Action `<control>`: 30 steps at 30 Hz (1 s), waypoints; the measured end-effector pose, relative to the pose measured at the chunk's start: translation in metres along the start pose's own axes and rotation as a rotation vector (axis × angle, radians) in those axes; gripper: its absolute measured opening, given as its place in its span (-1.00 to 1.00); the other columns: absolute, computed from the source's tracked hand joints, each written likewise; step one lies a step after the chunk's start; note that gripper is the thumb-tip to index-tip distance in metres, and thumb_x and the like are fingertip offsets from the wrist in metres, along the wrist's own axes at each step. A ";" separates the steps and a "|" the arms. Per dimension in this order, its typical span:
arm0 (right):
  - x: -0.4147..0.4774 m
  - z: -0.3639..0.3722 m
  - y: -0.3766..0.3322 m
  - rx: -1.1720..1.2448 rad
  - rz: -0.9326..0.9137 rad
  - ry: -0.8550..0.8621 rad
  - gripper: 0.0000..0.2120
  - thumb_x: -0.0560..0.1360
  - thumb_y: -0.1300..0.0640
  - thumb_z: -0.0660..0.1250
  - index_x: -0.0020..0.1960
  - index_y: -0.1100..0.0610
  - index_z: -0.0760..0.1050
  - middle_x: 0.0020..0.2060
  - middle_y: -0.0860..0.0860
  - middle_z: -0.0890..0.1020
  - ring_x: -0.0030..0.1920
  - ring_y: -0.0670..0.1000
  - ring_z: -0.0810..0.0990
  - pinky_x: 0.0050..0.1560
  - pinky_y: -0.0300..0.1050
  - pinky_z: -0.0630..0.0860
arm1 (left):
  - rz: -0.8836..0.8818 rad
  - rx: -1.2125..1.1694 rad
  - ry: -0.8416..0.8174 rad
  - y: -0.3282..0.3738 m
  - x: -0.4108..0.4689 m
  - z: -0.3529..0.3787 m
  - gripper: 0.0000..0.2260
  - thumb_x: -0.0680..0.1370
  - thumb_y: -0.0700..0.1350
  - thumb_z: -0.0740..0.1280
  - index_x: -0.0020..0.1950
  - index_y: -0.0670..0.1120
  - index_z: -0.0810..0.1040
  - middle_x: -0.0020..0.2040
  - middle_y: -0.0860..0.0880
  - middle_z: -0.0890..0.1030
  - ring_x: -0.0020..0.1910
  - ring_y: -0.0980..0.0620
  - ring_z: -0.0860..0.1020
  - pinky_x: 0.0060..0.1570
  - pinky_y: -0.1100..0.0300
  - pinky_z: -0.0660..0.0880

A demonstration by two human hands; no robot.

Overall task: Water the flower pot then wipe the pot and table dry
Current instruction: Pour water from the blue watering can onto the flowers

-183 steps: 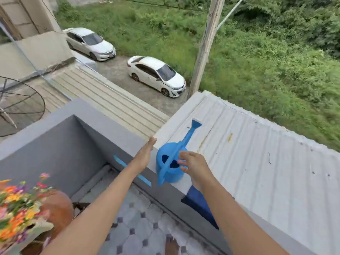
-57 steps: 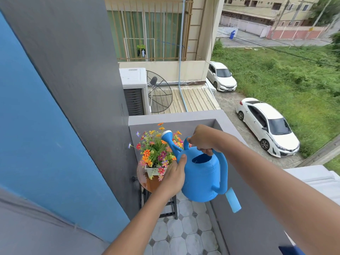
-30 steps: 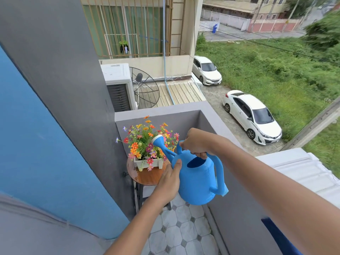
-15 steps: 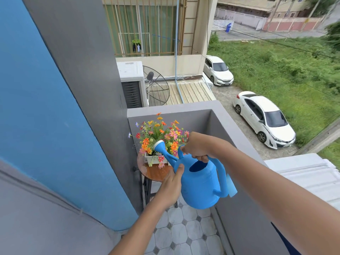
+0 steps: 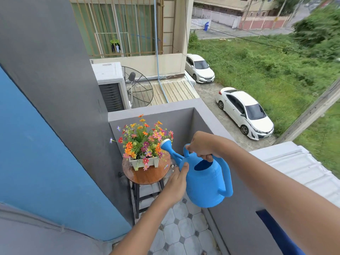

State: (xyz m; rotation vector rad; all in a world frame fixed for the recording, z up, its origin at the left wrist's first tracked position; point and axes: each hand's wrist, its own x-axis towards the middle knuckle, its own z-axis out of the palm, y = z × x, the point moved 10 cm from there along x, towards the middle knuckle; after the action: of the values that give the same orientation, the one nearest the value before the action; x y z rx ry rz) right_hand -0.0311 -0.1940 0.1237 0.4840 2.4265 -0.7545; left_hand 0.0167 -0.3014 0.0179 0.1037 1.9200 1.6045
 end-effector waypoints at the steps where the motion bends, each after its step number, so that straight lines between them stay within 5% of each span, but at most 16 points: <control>1: -0.001 -0.002 0.002 0.012 -0.001 0.011 -0.73 0.61 0.13 0.21 -0.15 0.30 0.47 -0.42 0.13 0.37 -0.58 0.04 0.23 -0.49 -0.18 0.22 | -0.009 0.003 -0.010 0.000 0.002 0.003 -0.35 0.48 0.45 0.00 0.51 0.21 0.21 0.40 0.12 0.41 0.33 0.08 0.40 0.34 -0.11 0.37; 14: 0.013 -0.022 -0.014 0.059 -0.009 0.069 -0.70 0.61 0.12 0.21 -0.23 0.28 0.42 -0.45 0.13 0.37 -0.62 0.03 0.25 -0.48 -0.18 0.24 | 0.026 0.031 0.025 0.024 0.021 -0.017 -0.45 0.56 0.37 -0.02 0.45 0.14 0.28 0.25 0.13 0.43 0.05 0.33 0.39 0.13 0.08 0.32; 18: 0.020 -0.017 -0.030 0.037 -0.018 0.039 -0.67 0.61 0.08 0.21 -0.26 0.24 0.37 -0.50 0.10 0.31 -0.65 0.02 0.20 -0.49 -0.20 0.21 | 0.021 -0.012 0.060 0.025 0.021 -0.031 -0.44 0.57 0.35 0.00 0.50 0.14 0.23 0.34 0.14 0.40 0.30 0.16 0.37 0.22 0.08 0.29; 21: 0.023 -0.012 -0.043 0.033 -0.034 0.015 -0.70 0.62 0.07 0.20 -0.21 0.23 0.38 -0.46 0.11 0.33 -0.61 0.03 0.22 -0.49 -0.20 0.21 | 0.016 -0.030 0.096 0.023 0.020 -0.045 -0.42 0.57 0.35 0.00 0.52 0.12 0.21 0.36 0.14 0.35 0.30 0.15 0.32 0.24 0.10 0.26; 25: 0.026 -0.004 -0.063 0.024 -0.077 0.003 -0.70 0.62 0.07 0.23 -0.21 0.25 0.39 -0.44 0.11 0.34 -0.58 0.04 0.24 -0.48 -0.18 0.22 | 0.003 -0.058 0.142 0.014 0.020 -0.063 -0.23 0.39 0.55 0.03 0.50 0.18 0.26 0.44 0.12 0.40 0.41 0.08 0.35 0.42 -0.08 0.27; 30: 0.029 0.004 -0.076 0.014 -0.098 0.004 -0.68 0.62 0.05 0.24 -0.20 0.25 0.40 -0.45 0.11 0.34 -0.59 0.04 0.23 -0.49 -0.19 0.22 | -0.003 -0.051 0.192 0.016 0.011 -0.079 -0.30 0.45 0.49 0.02 0.46 0.11 0.30 0.31 0.15 0.43 0.28 0.13 0.39 0.33 -0.05 0.34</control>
State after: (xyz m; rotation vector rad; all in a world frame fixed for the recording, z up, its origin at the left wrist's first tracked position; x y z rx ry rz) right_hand -0.0888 -0.2506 0.1353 0.3750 2.4649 -0.8125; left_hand -0.0369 -0.3605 0.0329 -0.0774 2.0193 1.7129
